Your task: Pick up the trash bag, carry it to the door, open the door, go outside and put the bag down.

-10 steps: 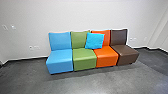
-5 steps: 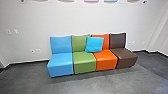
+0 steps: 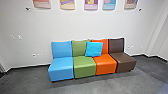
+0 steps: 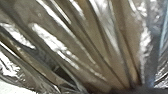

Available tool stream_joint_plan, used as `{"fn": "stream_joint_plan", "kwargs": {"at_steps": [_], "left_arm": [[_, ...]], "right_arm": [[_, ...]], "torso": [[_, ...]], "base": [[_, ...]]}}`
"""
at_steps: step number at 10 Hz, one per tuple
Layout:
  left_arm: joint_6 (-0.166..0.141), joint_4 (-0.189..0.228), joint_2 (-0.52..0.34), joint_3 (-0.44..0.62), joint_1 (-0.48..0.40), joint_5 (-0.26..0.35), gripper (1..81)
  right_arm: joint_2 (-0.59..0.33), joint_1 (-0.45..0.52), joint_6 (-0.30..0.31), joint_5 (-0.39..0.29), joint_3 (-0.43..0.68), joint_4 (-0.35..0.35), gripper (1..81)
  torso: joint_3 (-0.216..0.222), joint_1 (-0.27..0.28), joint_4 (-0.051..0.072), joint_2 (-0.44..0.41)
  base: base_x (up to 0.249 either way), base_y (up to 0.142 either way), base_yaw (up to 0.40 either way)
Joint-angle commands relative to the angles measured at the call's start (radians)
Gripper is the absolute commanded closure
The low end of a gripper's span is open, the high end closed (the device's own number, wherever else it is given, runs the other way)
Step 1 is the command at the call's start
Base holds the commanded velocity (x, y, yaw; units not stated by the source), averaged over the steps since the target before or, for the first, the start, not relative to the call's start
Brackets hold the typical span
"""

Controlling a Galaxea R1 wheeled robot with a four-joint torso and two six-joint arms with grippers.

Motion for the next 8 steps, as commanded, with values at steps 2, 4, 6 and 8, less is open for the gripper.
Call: {"fn": "stream_joint_plan", "kwargs": {"at_steps": [2, 4, 6, 8], "left_arm": [[0.011, 0.005, 0.017, -0.024, -0.034, 0.090, 81.1], [0.020, 0.018, 0.026, -0.024, -0.031, 0.090, 81.1], [0.030, 0.047, 0.043, -0.025, -0.007, 0.012, 81.1], [0.031, 0.054, 0.058, -0.025, 0.010, 0.007, 81.1]], "right_arm": [[0.037, 0.005, -0.003, -0.014, -0.048, -0.035, 1.0], [0.096, -0.015, -0.004, -0.010, -0.121, -0.046, 1.0], [0.177, -0.045, -0.007, -0.008, -0.208, -0.098, 1.0], [0.242, -0.057, -0.009, 0.009, -0.293, -0.123, 1.0]], "torso": [[0.002, -0.086, 0.000, 0.132], [0.002, -0.132, 0.000, 0.204], [0.002, -0.179, 0.000, 0.275], [0.002, -0.227, 0.000, 0.350]], "base": [[0.000, 0.000, 0.000], [0.000, 0.000, 0.000], [0.000, 0.000, 0.000], [0.000, 0.000, 0.000]]}}
